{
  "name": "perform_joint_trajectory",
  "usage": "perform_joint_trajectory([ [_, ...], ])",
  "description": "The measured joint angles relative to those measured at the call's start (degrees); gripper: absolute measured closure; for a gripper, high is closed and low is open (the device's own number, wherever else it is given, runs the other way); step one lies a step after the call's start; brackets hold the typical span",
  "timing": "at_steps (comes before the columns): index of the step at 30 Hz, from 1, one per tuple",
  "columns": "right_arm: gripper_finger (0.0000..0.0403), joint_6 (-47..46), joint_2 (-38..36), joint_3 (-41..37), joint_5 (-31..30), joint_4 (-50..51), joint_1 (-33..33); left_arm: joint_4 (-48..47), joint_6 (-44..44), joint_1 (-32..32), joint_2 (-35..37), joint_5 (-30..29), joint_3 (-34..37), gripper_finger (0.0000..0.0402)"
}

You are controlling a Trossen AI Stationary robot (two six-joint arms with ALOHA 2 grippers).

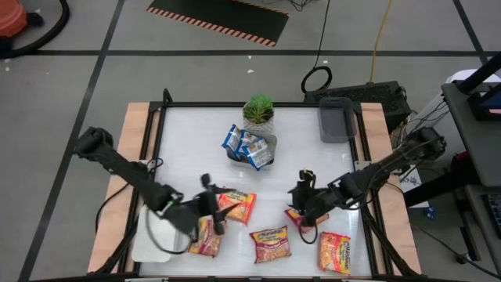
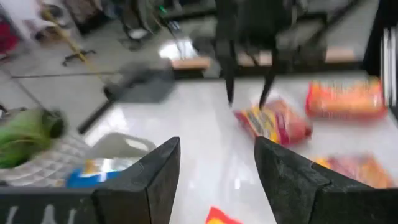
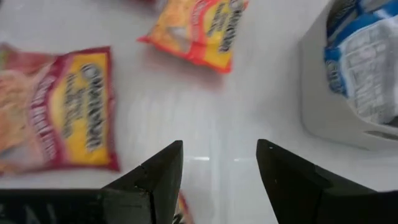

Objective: Sort Maruchan noodles
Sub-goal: Put the blue noodle pack into the gray bin

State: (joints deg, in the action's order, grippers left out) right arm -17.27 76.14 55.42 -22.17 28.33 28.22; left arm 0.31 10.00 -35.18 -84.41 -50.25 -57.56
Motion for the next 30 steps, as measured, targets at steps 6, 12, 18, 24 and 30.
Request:
perform_joint_trajectory([
  [6,0.0204,-1.2,-5.6,0.0,1.4,4.6,0.0,-0.2,-2.2,8.0,-8.0,18.9,0.0,0.0190],
  [12,0.0204,-1.0,-15.3,0.0,1.4,7.9,0.0,0.1,1.0,16.1,-15.4,18.7,0.0,0.0190],
  [18,0.0204,-1.3,-25.2,-3.5,-0.6,7.9,1.3,3.8,0.1,22.2,-20.9,21.7,0.0,0.0190],
  [24,0.0204,-1.5,-33.2,-10.9,-3.4,7.7,2.0,11.3,-4.2,25.8,-23.6,23.8,0.1,0.0193],
  [30,0.0204,-1.5,-38.3,-14.0,-3.5,6.9,1.8,13.0,-6.0,28.1,-23.7,19.1,0.1,0.0240],
])
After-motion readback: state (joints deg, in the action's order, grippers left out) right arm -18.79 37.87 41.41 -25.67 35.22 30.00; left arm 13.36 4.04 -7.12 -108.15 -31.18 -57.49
